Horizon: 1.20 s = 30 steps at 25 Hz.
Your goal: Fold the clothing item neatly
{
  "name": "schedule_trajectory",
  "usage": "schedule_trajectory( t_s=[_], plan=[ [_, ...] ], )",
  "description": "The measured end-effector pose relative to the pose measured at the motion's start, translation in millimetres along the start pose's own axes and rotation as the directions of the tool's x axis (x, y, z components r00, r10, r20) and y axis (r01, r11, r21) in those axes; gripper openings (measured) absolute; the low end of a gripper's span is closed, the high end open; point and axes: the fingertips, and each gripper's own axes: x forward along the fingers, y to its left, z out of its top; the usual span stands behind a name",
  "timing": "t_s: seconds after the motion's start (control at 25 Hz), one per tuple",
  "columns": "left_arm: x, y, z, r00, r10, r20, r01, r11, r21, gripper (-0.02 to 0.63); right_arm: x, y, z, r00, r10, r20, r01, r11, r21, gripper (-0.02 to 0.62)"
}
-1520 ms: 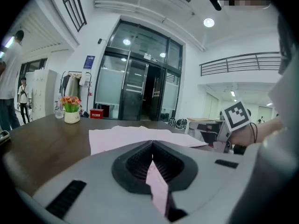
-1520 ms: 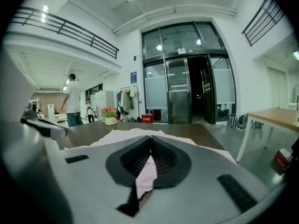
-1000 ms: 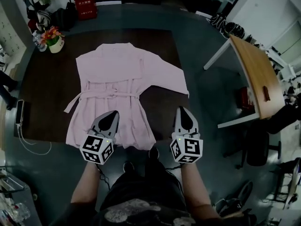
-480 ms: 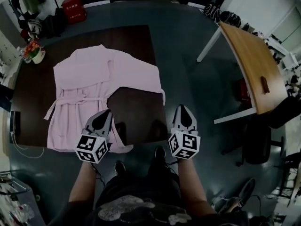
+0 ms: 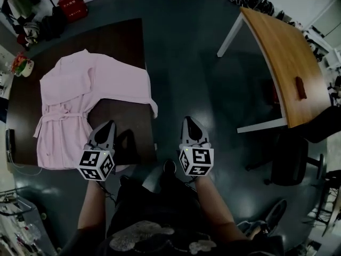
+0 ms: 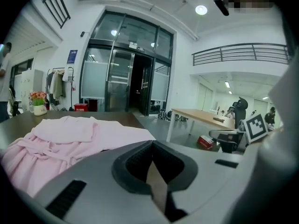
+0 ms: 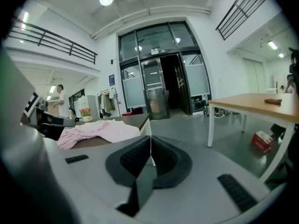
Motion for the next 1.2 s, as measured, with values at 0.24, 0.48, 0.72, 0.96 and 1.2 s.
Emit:
schedule_trajectory(
  t_s=[0.24, 0.48, 0.72, 0.96, 1.2],
  plan=[
    [20.0, -8.5, -15.8, 0.998, 0.036, -0.043, -0.037, 0.999, -0.021, 0.011, 31.7, 20.6, -60.5, 0.976, 0.166, -0.141, -0.158, 0.985, 0.065, -0.004],
    [40.8, -0.5, -36.3, 0.996, 0.019, -0.083, -0.022, 0.999, -0.035, 0.011, 62.1, 46.7, -108.0, 0.943, 0.239, -0.232, -0.222, 0.97, 0.098, 0.086],
    [56.5, 21.3, -46.7, 0.995, 0.025, -0.1, -0.033, 0.996, -0.08, 0.011, 100.4, 73.6, -138.3, 0.911, 0.275, -0.309, -0.274, 0.961, 0.049, 0.097],
    [61.9, 30.1, -50.2, 0.994, 0.014, -0.105, -0.024, 0.995, -0.097, 0.011, 127.4, 76.7, -165.3, 0.887, 0.264, -0.378, -0.279, 0.96, 0.017, 0.097],
    [60.0, 33.7, -50.6, 0.994, 0.025, -0.108, -0.036, 0.994, -0.1, 0.011, 138.9, 71.3, -171.1, 0.879, 0.251, -0.405, -0.267, 0.964, 0.019, 0.053]
  ],
)
